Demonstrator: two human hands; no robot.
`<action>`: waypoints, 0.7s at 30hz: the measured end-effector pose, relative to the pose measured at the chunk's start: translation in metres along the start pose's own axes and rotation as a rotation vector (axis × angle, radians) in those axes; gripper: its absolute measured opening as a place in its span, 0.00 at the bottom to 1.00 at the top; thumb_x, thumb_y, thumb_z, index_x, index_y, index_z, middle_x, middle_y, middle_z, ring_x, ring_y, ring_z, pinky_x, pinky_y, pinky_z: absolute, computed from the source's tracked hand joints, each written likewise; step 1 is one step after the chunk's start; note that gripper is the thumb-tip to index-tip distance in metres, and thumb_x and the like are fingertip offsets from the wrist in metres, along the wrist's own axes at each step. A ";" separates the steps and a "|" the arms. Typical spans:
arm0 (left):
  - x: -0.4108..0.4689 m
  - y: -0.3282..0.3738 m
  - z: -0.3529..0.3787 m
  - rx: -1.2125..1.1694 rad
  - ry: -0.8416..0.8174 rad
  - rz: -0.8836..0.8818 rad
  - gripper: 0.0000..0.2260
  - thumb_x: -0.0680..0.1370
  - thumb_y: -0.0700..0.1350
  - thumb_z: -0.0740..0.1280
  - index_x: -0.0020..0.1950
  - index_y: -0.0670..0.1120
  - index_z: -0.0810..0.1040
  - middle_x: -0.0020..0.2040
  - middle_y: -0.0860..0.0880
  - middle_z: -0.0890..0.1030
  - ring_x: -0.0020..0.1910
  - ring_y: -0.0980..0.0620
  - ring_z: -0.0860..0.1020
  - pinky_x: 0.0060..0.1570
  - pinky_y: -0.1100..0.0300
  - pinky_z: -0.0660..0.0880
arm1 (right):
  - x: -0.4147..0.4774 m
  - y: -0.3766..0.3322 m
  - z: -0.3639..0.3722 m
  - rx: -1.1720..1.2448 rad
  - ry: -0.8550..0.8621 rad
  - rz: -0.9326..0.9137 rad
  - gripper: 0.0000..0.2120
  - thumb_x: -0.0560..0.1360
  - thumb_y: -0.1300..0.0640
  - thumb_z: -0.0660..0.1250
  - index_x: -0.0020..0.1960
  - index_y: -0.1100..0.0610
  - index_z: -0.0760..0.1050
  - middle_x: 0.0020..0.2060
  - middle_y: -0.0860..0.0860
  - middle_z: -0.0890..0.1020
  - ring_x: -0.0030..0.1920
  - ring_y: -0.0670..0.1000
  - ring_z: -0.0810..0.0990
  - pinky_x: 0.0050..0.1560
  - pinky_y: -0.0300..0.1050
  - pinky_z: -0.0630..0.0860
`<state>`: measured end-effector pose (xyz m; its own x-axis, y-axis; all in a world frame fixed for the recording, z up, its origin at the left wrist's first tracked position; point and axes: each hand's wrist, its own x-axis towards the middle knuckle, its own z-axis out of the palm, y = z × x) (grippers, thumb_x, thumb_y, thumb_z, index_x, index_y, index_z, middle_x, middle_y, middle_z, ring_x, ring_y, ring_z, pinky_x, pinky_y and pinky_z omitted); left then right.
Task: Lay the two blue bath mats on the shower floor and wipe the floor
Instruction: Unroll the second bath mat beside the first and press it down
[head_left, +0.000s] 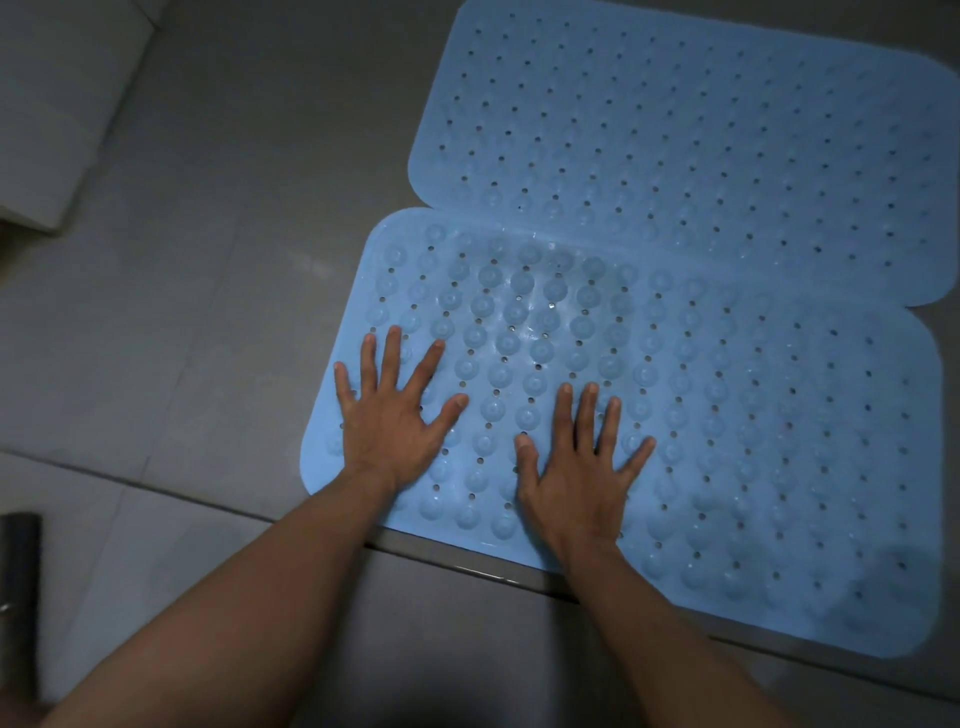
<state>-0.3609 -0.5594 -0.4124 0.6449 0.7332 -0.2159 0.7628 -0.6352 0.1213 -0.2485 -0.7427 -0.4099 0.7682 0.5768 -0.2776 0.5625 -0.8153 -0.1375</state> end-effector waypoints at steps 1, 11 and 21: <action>0.000 0.000 -0.001 0.003 -0.016 0.002 0.31 0.78 0.73 0.45 0.79 0.65 0.45 0.82 0.50 0.41 0.80 0.47 0.36 0.75 0.36 0.39 | 0.001 0.000 -0.002 0.011 -0.016 -0.005 0.35 0.81 0.34 0.44 0.81 0.50 0.41 0.81 0.51 0.42 0.80 0.55 0.39 0.73 0.72 0.39; -0.010 0.039 -0.033 -0.004 -0.044 -0.083 0.31 0.79 0.68 0.42 0.80 0.61 0.40 0.81 0.42 0.51 0.79 0.36 0.42 0.71 0.28 0.38 | -0.001 0.044 -0.050 0.534 -0.129 -0.109 0.29 0.82 0.42 0.55 0.80 0.48 0.57 0.80 0.49 0.55 0.80 0.49 0.48 0.79 0.57 0.41; -0.073 0.239 0.025 -0.048 -0.072 0.281 0.29 0.79 0.69 0.40 0.79 0.64 0.40 0.82 0.48 0.39 0.78 0.37 0.33 0.68 0.24 0.36 | -0.025 0.251 -0.053 0.066 0.007 0.154 0.35 0.78 0.30 0.38 0.81 0.44 0.42 0.81 0.53 0.42 0.80 0.55 0.38 0.75 0.65 0.34</action>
<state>-0.2268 -0.7705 -0.3921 0.8276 0.5096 -0.2354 0.5570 -0.7976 0.2315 -0.1103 -0.9591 -0.3868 0.8462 0.4446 -0.2938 0.4166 -0.8957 -0.1557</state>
